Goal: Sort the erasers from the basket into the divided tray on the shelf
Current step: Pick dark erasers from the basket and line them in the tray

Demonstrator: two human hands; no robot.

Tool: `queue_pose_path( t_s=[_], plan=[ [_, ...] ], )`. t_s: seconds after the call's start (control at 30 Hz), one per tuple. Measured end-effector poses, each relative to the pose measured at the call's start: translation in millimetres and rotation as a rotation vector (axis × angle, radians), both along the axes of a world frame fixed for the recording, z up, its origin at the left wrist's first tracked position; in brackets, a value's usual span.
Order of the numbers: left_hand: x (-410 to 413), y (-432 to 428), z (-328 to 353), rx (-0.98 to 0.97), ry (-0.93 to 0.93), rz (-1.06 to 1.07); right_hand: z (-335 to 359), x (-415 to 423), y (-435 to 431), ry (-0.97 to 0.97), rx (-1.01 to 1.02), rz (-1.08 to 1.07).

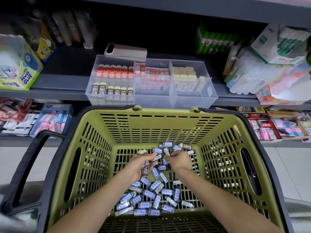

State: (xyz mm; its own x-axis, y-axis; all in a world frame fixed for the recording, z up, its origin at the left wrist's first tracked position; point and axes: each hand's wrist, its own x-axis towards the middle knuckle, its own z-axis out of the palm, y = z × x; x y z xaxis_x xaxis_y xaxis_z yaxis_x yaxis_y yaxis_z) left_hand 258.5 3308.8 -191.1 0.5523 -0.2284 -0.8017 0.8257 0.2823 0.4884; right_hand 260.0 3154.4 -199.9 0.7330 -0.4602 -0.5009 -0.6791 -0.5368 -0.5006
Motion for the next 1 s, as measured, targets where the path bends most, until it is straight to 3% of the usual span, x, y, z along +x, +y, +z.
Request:
queue_pose_path(
  t_s=[0.13,0.33,0.4,0.47,0.53,0.73,0.93,1.0],
  plan=[
    [0,-2,-1,0.007,-0.030,0.035,16,-15,13,-0.083,0.322,-0.031],
    [3,-6,1,0.041,-0.040,0.022,36,-29,18,-0.109,0.641,0.231],
    [3,-3,1,0.026,0.007,0.056,32,-19,-4,-0.149,0.483,0.221],
    [3,1,0,0.007,0.038,0.066,26,-5,-35,-0.177,0.007,0.245],
    [2,3,0,0.006,0.035,0.058,17,4,-62,-0.149,-0.268,0.302],
    [1,0,6,-0.007,0.007,-0.005,-4,10,-75,-0.145,-0.253,0.456],
    [-1,-5,13,0.023,0.077,0.044,1,5,-57,-0.147,-0.269,0.438],
    [-1,-8,14,-0.001,0.100,0.061,13,0,-47,-0.167,-0.142,0.371]
  ],
)
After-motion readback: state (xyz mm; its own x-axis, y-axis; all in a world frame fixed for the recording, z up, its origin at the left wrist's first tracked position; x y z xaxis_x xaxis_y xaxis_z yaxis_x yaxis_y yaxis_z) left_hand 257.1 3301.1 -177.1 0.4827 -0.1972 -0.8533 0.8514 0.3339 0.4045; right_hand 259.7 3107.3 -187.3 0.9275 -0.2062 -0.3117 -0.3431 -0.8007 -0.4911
